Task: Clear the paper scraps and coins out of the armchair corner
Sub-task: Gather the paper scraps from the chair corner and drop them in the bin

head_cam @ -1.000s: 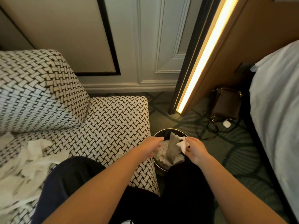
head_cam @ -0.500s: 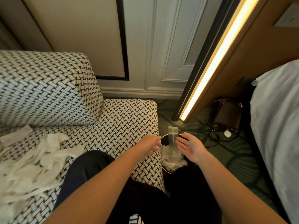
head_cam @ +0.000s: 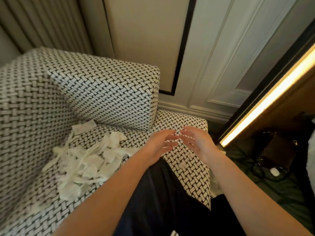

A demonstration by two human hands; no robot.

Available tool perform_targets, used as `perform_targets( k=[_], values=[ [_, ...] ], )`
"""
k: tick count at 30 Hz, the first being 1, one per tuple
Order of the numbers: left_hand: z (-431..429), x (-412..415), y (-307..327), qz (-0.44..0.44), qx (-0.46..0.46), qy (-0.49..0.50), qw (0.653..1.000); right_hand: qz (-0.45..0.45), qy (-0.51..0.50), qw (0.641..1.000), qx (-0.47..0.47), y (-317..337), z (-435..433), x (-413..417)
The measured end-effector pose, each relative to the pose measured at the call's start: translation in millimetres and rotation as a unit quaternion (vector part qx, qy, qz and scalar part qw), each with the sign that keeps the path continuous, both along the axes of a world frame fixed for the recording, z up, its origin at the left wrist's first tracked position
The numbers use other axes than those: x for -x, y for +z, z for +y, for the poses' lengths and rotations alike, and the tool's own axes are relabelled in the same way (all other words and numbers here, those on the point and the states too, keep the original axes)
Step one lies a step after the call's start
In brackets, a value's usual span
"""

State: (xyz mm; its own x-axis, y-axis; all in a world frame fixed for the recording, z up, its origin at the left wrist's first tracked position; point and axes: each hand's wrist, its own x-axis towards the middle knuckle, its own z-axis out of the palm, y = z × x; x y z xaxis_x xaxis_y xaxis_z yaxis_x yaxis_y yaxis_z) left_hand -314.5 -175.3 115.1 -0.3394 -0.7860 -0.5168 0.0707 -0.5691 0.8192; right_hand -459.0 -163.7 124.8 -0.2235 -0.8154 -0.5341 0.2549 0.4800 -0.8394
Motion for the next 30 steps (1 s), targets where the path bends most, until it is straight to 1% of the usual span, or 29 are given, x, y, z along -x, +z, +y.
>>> perform_targets(
  k=[2, 5, 8, 11, 12, 13, 16, 18, 20, 21, 23, 24, 25, 26, 28, 30],
  values=[
    [-3.0, -26.6, 4.5, -0.015, 0.034, 0.018, 0.999, 0.017, 0.044, 0.999, 0.008, 1.8, -7.3, -29.3],
    [-6.2, -69.1, 7.4, -0.048, 0.055, 0.06, 0.996, 0.062, 0.115, 0.991, 0.026, 0.3, -17.4, -70.2],
    [-5.0, -111.5, 1.0, -0.07, 0.056, 0.109, 0.99, 0.117, 0.18, 0.976, 0.037, -2.8, -26.5, -107.0],
    [0.1, -147.4, -10.5, -0.106, 0.025, 0.161, 0.981, 0.193, 0.242, 0.949, 0.051, -13.5, -33.5, -135.2],
    [3.3, -160.0, -15.2, -0.116, 0.014, 0.177, 0.977, 0.223, 0.274, 0.934, 0.057, -16.9, -34.4, -146.3],
    [7.0, -169.6, -18.9, -0.123, 0.003, 0.192, 0.974, 0.262, 0.314, 0.91, 0.062, -20.0, -35.3, -154.8],
    [22.7, -194.8, -30.7, -0.135, -0.016, 0.231, 0.963, 0.359, 0.448, 0.817, 0.057, -34.9, -37.0, -178.1],
    [33.3, -203.8, -35.7, -0.141, -0.024, 0.244, 0.959, 0.392, 0.496, 0.774, 0.035, -48.4, -37.1, -186.0],
    [41.4, -209.7, -41.0, -0.143, -0.031, 0.253, 0.956, 0.423, 0.521, 0.742, 0.009, -59.6, -36.6, -189.8],
    [46.1, -214.8, -44.1, -0.144, -0.035, 0.263, 0.953, 0.444, 0.546, 0.711, 0.002, -66.1, -36.7, -194.4],
    [52.7, -219.6, -49.2, -0.148, -0.036, 0.273, 0.95, 0.495, 0.607, 0.622, -0.016, -70.1, -34.8, -199.6],
    [54.5, -219.6, -51.4, -0.157, -0.034, 0.271, 0.949, 0.503, 0.633, 0.588, -0.02, -73.7, -34.8, -199.7],
    [56.4, -220.0, -53.7, -0.168, -0.031, 0.268, 0.948, 0.491, 0.655, 0.574, -0.023, -77.1, -35.2, -200.4],
    [58.4, -218.5, -54.6, -0.178, -0.026, 0.262, 0.948, 0.477, 0.668, 0.571, -0.025, -79.9, -35.3, -200.3],
    [61.4, -213.3, -57.1, -0.209, -0.002, 0.239, 0.948, 0.47, 0.672, 0.572, -0.016, -82.3, -34.6, -199.5],
    [64.6, -206.2, -61.4, -0.272, 0.048, 0.203, 0.939, 0.449, 0.681, 0.579, -0.003, -79.1, -33.4, -198.9]
  ],
)
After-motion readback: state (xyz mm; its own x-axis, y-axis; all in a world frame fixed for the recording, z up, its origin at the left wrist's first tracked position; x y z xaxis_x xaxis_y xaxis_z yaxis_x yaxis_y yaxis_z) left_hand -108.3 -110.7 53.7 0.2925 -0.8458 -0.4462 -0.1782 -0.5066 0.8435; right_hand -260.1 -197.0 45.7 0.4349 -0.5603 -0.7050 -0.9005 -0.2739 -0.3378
